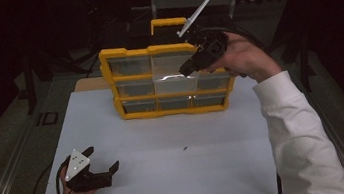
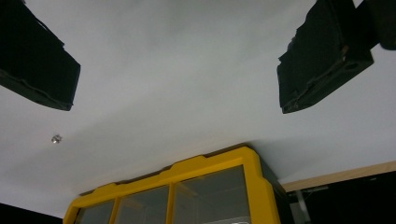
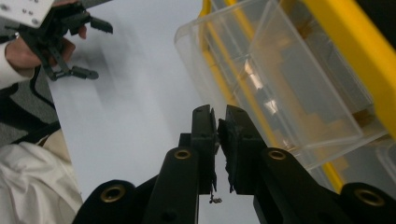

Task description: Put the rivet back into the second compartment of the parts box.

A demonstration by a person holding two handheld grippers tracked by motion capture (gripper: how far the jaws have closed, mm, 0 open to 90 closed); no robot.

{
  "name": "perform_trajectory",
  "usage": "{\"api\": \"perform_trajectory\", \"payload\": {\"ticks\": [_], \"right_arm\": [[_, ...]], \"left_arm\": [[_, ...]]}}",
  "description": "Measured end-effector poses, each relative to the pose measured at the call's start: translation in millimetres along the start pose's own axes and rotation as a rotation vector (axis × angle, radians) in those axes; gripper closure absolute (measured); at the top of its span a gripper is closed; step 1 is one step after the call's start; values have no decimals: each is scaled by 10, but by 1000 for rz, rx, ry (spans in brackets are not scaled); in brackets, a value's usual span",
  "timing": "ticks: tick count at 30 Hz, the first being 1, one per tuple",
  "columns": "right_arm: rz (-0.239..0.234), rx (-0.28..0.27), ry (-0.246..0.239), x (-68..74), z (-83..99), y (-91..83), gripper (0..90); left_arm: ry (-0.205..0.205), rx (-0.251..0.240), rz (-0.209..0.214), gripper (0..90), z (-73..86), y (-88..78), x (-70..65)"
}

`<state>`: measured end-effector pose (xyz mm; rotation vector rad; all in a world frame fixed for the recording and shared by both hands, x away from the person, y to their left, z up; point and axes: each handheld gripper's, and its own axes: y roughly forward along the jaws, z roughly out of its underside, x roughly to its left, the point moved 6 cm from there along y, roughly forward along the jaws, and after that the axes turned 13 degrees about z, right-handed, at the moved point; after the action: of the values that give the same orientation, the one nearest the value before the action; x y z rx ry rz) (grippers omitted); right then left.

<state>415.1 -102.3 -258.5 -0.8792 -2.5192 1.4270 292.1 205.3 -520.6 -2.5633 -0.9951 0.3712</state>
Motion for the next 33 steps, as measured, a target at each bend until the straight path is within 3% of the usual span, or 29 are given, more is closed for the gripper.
{"api": "perform_trajectory", "payload": {"ticks": [25, 28, 29, 31, 33], "right_arm": [[30, -3, 90, -189, -125, 152, 811], [58, -28, 113, -215, -150, 156, 487], [58, -28, 113, -215, -150, 156, 487], [62, -32, 132, -223, -147, 148, 312], [70, -29, 139, -238, -136, 143, 251]], "left_arm": [[5, 3, 1, 2, 1, 4, 4], [5, 3, 2, 2, 1, 3, 4], [5, 3, 2, 2, 1, 3, 4], [4, 1, 2, 2, 0, -1, 5], [4, 1, 2, 2, 0, 3, 7]]}}
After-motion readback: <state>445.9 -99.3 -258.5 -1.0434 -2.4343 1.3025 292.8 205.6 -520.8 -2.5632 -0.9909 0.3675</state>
